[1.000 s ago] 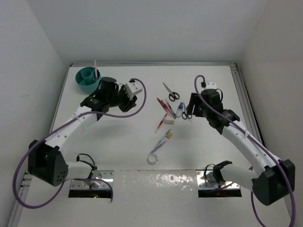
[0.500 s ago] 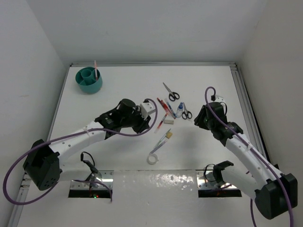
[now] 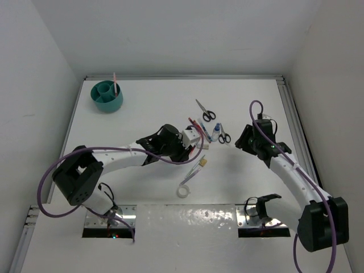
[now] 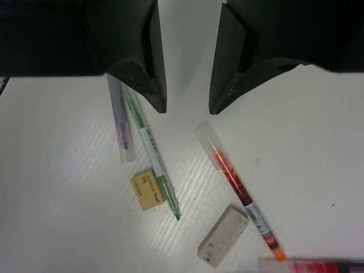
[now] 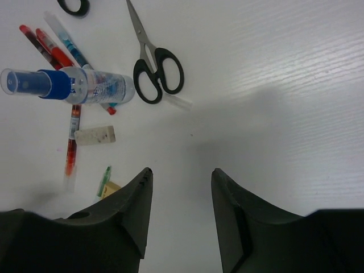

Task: Sort the stationery into containers
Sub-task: Pick up the pen from the center of the board.

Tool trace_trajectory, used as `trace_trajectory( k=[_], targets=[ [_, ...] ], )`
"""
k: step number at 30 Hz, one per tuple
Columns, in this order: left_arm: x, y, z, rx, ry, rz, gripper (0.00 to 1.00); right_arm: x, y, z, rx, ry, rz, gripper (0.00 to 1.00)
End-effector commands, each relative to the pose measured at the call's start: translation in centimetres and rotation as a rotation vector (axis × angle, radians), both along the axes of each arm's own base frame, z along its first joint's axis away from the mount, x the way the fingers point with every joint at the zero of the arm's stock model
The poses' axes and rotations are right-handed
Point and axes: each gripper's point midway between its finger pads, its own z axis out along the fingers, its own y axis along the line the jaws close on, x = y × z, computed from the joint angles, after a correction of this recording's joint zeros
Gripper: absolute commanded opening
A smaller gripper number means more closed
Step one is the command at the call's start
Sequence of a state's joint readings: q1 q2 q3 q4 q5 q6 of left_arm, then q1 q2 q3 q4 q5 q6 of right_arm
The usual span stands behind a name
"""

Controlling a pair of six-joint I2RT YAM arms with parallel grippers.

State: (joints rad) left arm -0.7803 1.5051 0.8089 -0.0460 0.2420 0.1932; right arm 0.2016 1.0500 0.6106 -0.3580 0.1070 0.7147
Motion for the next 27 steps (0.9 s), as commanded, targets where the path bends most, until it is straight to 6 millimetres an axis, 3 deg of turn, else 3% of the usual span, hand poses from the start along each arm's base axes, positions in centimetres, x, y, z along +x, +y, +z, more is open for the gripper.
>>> trace_trajectory(
  k=[1, 4, 13, 27],
  targets=[
    [-0.2, -2.6, 1.0, -0.069, -0.039, -0.056, 0.35, 0.9, 0.9, -0.1, 0.036, -0.004, 0.081, 0.46],
    [-0.8, -3.2, 0.4, -0.072, -0.006, -0.062, 0.37, 1.0, 0.3, -0.5, 0.014, 0.03, 0.081, 0.45],
    [-1.9, -4.7, -1.9, -0.05, 0.069, -0.019, 0.37, 0.4, 1.3, -0.2, 0.077, -0.008, 0.112, 0.44],
    [-1.0, -5.3, -4.1, 0.03, 0.031, 0.049, 0.37, -1.1, 0.7, -0.3, 0.073, -0.036, 0.088, 0.41]
  ],
)
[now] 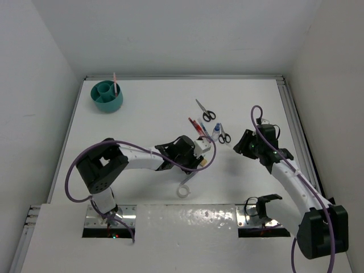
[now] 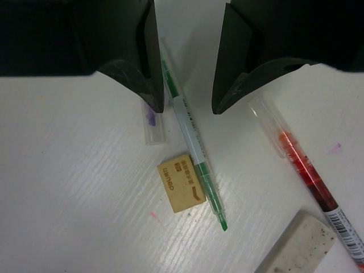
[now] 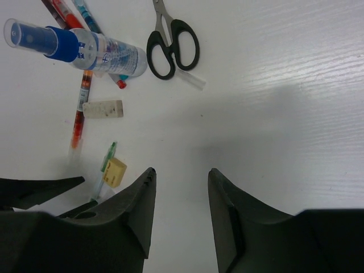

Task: Sort the stationery into containers
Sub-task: Pick up the pen from the center of the board.

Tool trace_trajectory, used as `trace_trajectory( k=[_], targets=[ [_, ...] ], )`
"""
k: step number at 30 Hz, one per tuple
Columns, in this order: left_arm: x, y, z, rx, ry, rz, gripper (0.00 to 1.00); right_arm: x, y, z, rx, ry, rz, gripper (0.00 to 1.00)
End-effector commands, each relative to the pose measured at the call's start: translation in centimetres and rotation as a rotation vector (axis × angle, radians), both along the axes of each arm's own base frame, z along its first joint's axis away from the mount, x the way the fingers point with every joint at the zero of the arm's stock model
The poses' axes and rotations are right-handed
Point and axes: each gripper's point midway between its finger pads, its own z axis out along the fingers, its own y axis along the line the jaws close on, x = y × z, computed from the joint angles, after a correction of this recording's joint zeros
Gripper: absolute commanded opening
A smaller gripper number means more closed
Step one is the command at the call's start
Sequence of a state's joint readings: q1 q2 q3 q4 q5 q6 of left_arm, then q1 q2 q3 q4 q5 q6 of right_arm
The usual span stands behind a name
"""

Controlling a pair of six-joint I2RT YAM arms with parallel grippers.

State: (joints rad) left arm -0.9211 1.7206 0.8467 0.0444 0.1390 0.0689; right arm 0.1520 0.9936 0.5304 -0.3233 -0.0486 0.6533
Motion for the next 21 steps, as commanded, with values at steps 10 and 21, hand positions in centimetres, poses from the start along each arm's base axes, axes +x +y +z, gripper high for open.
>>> trace_trajectory(
  k=[10, 21],
  targets=[
    [1.1, -2.3, 1.4, -0.022, -0.06, 0.0, 0.37, 0.2, -0.3, 0.8, -0.006, -0.035, -0.012, 0.4],
    [1.2, -1.1, 0.3, 0.061, -0.078, 0.004, 0.37, 0.1, -1.0, 1.4, -0.037, -0.054, -0.026, 0.4]
  ],
)
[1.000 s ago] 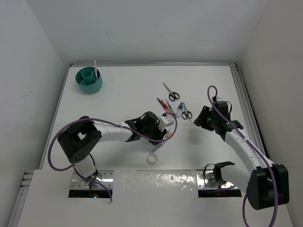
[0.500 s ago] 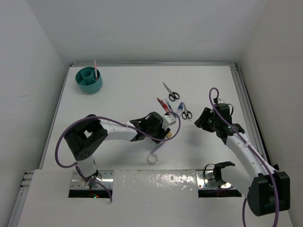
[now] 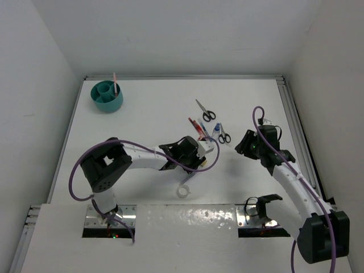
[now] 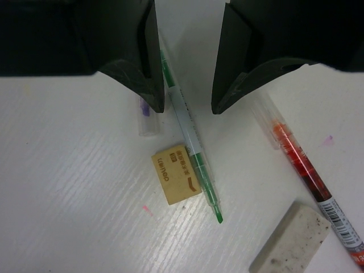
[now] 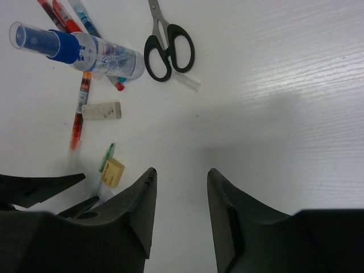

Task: Sort the stationery into containers
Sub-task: Pick up the pen from the center of the board.

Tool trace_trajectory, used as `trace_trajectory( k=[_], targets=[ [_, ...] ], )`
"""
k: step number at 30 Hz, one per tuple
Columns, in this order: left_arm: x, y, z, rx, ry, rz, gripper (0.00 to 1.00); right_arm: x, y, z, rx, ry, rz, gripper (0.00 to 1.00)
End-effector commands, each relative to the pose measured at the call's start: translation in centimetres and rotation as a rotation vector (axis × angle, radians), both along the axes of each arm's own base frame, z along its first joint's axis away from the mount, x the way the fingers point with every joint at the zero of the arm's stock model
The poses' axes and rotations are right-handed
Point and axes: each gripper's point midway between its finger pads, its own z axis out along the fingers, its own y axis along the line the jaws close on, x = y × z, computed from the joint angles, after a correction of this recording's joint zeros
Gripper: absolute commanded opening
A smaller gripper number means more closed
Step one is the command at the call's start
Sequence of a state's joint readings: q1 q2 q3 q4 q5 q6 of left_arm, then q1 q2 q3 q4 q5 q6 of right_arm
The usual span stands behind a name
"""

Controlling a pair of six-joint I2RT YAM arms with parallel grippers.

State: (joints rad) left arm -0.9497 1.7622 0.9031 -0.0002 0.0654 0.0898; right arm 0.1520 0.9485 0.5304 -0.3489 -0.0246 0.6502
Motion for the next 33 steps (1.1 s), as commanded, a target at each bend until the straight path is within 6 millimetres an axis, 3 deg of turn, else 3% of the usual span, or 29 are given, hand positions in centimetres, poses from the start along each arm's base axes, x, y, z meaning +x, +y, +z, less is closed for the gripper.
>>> trace_trajectory(
  k=[1, 6, 11, 13, 19, 23, 27, 33],
  targets=[
    [0.7, -0.5, 0.5, 0.008, -0.044, 0.007, 0.37, 0.4, -0.5, 0.8, -0.021, -0.032, -0.01, 0.4],
    [0.6, -0.3, -0.3, 0.042, -0.057, -0.01, 0.36, 0.3, -0.5, 0.8, -0.026, -0.033, -0.004, 0.4],
    [1.1, 2.1, -1.9, 0.134, -0.103, 0.006, 0.36, 0.2, -0.9, 0.9, -0.04, -0.036, -0.016, 0.4],
    [0.6, 1.9, -2.0, 0.122, -0.082, -0.018, 0.36, 0.2, -0.9, 0.9, -0.041, -0.038, -0.018, 0.4],
    [-1.2, 0.9, -2.0, 0.062, -0.013, -0.083, 0.21, 0.3, -0.7, 0.9, -0.034, -0.039, -0.008, 0.4],
    [-1.3, 0.8, -2.1, 0.054, -0.002, -0.086, 0.03, 0.4, -0.7, 0.8, -0.038, -0.033, -0.007, 0.41],
    [-0.7, 1.0, -1.7, 0.058, -0.02, -0.066, 0.0, 0.2, -0.1, 0.6, -0.013, -0.024, 0.018, 0.43],
    [1.9, 0.9, 1.7, 0.065, -0.082, -0.039, 0.0, 1.9, 0.9, 1.9, 0.079, -0.051, -0.032, 0.42]
  ],
)
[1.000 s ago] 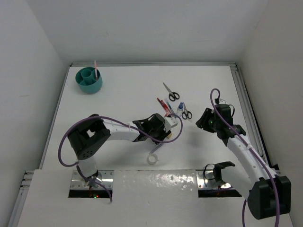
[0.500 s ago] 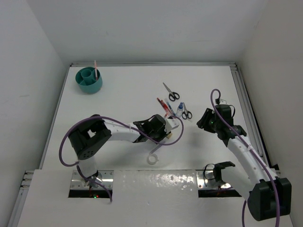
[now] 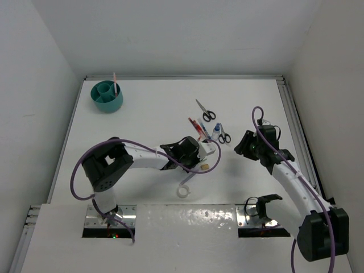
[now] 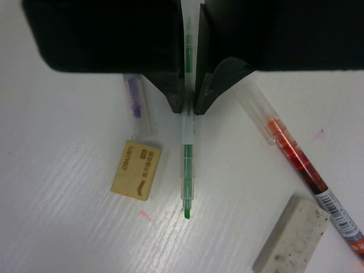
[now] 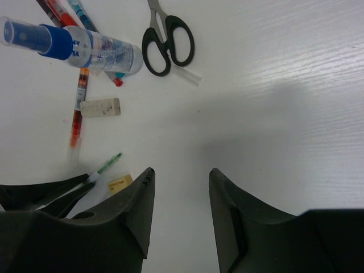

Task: Sort the stationery into containers
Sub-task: Pick up the pen from the center of the board, then close the pen cap on the pen.

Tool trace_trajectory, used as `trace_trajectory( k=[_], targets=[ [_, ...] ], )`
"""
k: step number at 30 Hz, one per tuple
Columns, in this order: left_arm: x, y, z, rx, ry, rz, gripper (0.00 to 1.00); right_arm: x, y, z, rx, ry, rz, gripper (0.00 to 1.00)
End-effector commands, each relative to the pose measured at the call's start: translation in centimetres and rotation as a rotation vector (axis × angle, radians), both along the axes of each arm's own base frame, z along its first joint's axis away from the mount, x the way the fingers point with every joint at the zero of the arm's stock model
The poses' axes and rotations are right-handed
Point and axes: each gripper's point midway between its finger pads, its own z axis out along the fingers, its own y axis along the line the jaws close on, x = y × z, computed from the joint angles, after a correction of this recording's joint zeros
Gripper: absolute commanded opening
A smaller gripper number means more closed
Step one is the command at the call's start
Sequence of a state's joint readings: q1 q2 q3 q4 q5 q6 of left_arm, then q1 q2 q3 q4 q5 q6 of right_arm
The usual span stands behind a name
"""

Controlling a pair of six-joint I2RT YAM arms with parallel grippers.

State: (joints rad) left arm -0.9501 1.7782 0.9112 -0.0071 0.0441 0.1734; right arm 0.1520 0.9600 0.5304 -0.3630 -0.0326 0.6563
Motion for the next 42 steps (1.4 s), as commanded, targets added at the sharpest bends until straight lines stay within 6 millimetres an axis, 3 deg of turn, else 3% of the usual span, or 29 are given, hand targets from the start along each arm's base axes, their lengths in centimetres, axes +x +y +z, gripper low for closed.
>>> trace_trajectory(
  k=[1, 5, 6, 8, 10, 12, 14, 16, 17, 19, 20, 22, 24, 27, 28, 33, 42],
  targets=[
    [2.3, 0.3, 3.7, -0.004, -0.064, 0.008, 0.0, 2.7, 1.1, 2.6, 0.094, -0.082, -0.031, 0.42],
    [3.3, 0.3, 7.5, -0.059, -0.092, -0.028, 0.0, 5.0, 1.8, 4.1, 0.061, -0.126, 0.089, 0.47],
    [3.9, 0.7, 9.3, -0.095, -0.114, -0.02, 0.0, 4.7, 1.3, 3.4, -0.017, -0.097, 0.159, 0.48],
    [3.9, 1.0, 11.0, -0.145, -0.119, -0.033, 0.0, 6.4, -0.7, 3.2, -0.097, -0.035, 0.129, 0.45],
    [4.3, 2.1, 13.4, -0.201, -0.158, -0.011, 0.0, 7.4, -1.1, 3.0, -0.06, 0.017, 0.098, 0.4],
    [4.4, 3.4, 15.1, -0.247, -0.197, 0.02, 0.0, 8.6, -0.1, 3.3, 0.115, -0.01, 0.043, 0.4],
    [4.5, 4.3, 17.0, -0.303, -0.235, 0.06, 0.0, 9.7, 0.3, 2.9, 0.125, -0.04, 0.074, 0.41],
    [4.8, 5.6, 17.2, -0.322, -0.242, 0.119, 0.0, 10.4, -0.9, 2.5, -0.005, -0.018, 0.087, 0.43],
    [5.1, 6.2, 17.4, -0.328, -0.257, 0.15, 0.0, 9.5, -1.8, 0.6, -0.11, 0.062, 0.142, 0.47],
    [5.5, 7.6, 18.1, -0.353, -0.276, 0.208, 0.0, 10.2, -3.5, 0.5, -0.238, 0.095, 0.18, 0.53],
    [5.6, 8.2, 18.4, -0.367, -0.295, 0.229, 0.0, 9.6, -4.2, -0.7, -0.32, 0.14, 0.29, 0.58],
    [6.1, 9.3, 18.7, -0.38, -0.316, 0.265, 0.0, 9.7, -4.7, -1.0, -0.402, 0.144, 0.408, 0.63],
    [6.9, 10.3, 19.4, -0.404, -0.361, 0.297, 0.0, 9.7, -5.5, -1.9, -0.5, 0.146, 0.516, 0.63],
    [7.7, 11.5, 19.6, -0.413, -0.388, 0.337, 0.0, 9.7, -6.5, -3.1, -0.58, 0.132, 0.609, 0.54],
    [7.8, 11.7, 19.6, -0.414, -0.392, 0.346, 0.0, 9.5, -5.9, -3.5, -0.561, 0.112, 0.658, 0.45],
    [8.7, 13.0, 19.5, -0.431, -0.413, 0.385, 0.0, 9.6, -2.9, -4.6, -0.474, -0.03, 0.842, 0.3],
    [9.4, 14.4, 19.6, -0.434, -0.433, 0.43, 0.0, 9.3, -0.4, -6.0, -0.365, -0.065, 1.011, 0.39]
  ],
)
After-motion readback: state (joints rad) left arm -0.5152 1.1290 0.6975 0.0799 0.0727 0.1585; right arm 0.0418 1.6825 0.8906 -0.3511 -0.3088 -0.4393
